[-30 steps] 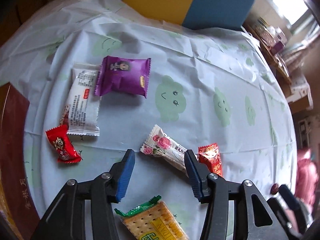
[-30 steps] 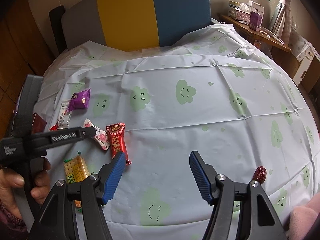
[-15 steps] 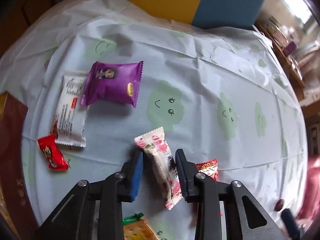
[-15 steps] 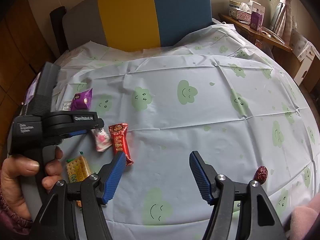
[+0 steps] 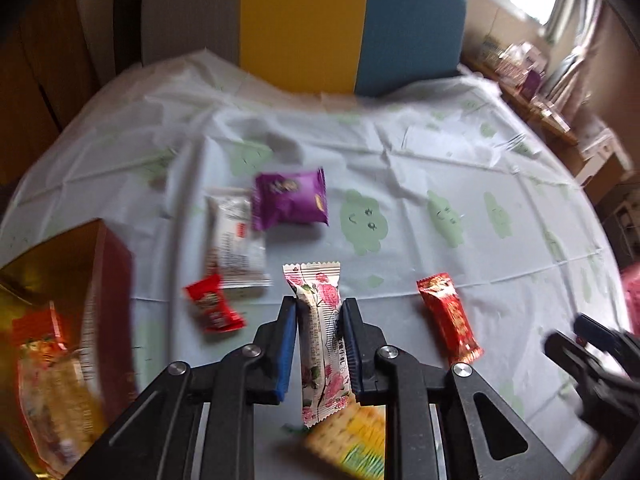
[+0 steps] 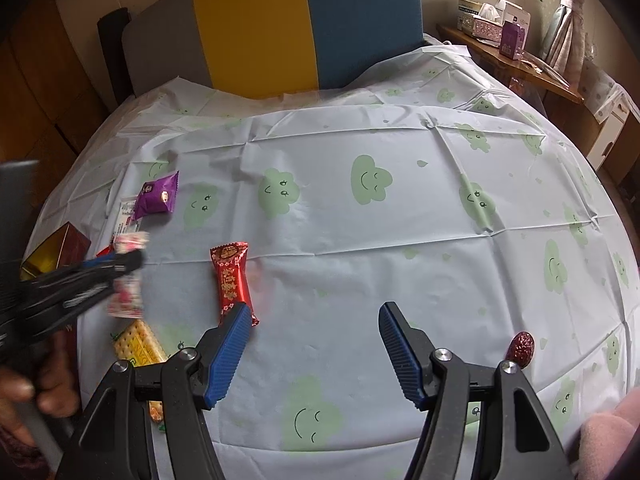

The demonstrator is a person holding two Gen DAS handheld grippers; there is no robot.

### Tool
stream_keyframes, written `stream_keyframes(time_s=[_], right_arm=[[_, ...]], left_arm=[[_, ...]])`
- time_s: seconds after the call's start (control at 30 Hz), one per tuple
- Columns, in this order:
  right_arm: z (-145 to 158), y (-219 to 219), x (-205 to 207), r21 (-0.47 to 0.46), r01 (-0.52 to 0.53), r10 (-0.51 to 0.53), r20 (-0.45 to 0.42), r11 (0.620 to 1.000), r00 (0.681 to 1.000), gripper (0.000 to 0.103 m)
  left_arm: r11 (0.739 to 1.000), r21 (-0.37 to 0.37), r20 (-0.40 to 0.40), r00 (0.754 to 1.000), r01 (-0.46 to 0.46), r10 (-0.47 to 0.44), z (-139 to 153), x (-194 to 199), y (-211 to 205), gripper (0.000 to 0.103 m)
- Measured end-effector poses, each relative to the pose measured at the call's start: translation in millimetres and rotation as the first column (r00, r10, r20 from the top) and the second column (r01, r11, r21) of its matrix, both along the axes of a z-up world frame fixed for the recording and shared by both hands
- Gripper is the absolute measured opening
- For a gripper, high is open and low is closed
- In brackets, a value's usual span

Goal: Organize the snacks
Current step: 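Lift the pink floral bar with the left gripper while the right gripper grasps the purple bag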

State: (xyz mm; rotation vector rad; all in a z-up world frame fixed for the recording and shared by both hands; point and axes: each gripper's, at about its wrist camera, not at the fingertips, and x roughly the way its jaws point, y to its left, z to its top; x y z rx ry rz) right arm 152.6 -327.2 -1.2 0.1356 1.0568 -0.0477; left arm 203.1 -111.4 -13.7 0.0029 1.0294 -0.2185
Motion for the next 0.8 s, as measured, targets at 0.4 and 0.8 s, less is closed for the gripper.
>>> stream_keyframes(time_s=[0.4, 0.8], right_arm=[[-19, 34, 5, 0.071, -0.137, 0.142, -0.073, 0.988, 0.987, 0.067], [-22, 115, 104, 0.216, -0.236, 0.253, -0.056, 0.947, 0.966, 0.077]], left_arm=[[0.994, -0.054, 0.067, 0.993, 0.097, -0.094, 14, -86, 52, 0.023], [0.983, -0.057, 0.064, 0.983, 0.175, -0.172, -9, -143, 60, 0.023]])
